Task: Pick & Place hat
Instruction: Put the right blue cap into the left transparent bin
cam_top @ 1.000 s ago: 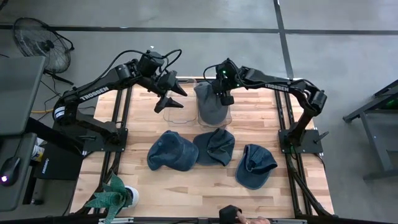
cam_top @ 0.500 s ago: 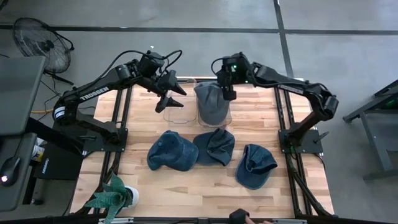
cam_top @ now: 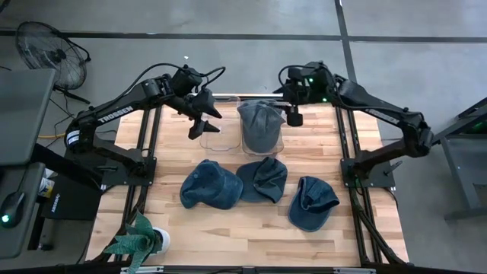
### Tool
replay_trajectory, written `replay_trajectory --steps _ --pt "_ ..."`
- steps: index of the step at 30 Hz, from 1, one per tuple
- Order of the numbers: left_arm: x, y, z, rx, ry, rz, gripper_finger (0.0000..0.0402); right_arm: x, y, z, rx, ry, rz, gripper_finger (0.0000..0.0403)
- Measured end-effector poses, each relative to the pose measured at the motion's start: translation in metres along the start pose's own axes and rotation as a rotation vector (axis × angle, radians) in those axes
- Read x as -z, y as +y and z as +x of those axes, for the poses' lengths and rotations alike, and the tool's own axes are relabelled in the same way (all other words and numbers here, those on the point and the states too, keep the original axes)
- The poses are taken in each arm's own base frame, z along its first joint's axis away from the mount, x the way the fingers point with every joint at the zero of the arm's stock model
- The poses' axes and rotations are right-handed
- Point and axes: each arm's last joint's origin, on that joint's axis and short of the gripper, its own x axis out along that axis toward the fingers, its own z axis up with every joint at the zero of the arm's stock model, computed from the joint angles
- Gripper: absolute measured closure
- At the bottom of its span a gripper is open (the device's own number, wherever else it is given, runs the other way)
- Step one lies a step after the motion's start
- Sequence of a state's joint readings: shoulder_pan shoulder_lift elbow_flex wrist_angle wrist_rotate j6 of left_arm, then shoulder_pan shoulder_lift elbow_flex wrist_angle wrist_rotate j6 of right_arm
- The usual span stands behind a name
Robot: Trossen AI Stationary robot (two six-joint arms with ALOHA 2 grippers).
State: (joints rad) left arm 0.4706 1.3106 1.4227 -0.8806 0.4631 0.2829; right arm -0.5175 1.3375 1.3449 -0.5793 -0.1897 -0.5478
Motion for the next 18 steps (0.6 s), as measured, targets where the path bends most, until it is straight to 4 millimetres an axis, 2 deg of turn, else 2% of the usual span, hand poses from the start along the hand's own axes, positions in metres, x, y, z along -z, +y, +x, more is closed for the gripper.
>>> replay_trajectory --steps 9,14,18 --pt "0.007 -0.001 0.001 0.015 0.059 -0.037 0.0131 0.006 0.029 -0.024 -0.115 0.151 0.095 0.0186" --pt "0.024 -0.002 0.020 0.043 0.107 -0.051 0.0131 0.012 0.043 -0.029 -0.190 0.258 0.165 0.0186" --pt "0.039 -0.007 0.035 0.078 0.111 -0.054 0.0131 0.023 0.057 -0.024 -0.240 0.330 0.206 0.0187"
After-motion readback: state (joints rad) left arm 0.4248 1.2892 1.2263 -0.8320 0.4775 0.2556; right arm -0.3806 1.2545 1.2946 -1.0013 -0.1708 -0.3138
